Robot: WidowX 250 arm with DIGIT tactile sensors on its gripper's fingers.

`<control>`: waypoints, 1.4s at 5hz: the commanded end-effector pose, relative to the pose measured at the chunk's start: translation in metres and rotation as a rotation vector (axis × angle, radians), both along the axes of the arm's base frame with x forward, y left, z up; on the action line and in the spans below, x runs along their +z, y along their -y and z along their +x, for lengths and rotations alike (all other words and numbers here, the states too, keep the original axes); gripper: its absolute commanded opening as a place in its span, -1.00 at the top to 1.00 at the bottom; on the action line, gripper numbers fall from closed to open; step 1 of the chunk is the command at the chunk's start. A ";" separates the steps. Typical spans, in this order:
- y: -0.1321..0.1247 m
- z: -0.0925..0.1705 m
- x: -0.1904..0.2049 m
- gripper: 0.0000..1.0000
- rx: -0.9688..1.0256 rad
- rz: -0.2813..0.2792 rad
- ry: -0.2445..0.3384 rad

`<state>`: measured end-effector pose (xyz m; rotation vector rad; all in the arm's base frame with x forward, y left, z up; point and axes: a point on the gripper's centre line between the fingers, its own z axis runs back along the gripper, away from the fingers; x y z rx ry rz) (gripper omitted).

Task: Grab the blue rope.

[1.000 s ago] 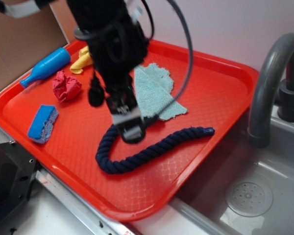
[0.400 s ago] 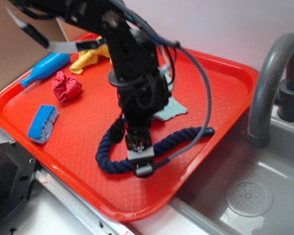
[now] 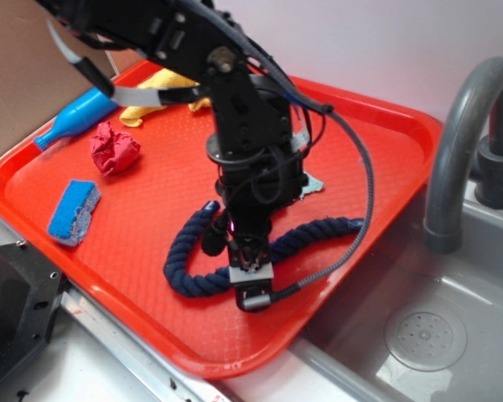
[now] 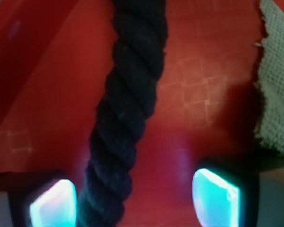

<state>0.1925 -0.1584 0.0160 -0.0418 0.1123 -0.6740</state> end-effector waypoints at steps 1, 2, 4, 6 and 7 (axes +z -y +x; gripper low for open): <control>0.015 -0.017 -0.010 1.00 -0.066 0.035 0.002; 0.018 -0.019 -0.010 1.00 -0.071 0.050 0.011; -0.012 -0.013 0.047 1.00 0.126 -0.037 0.046; -0.046 -0.001 0.113 1.00 0.385 -0.015 0.129; -0.086 -0.001 0.163 1.00 0.637 -0.063 0.164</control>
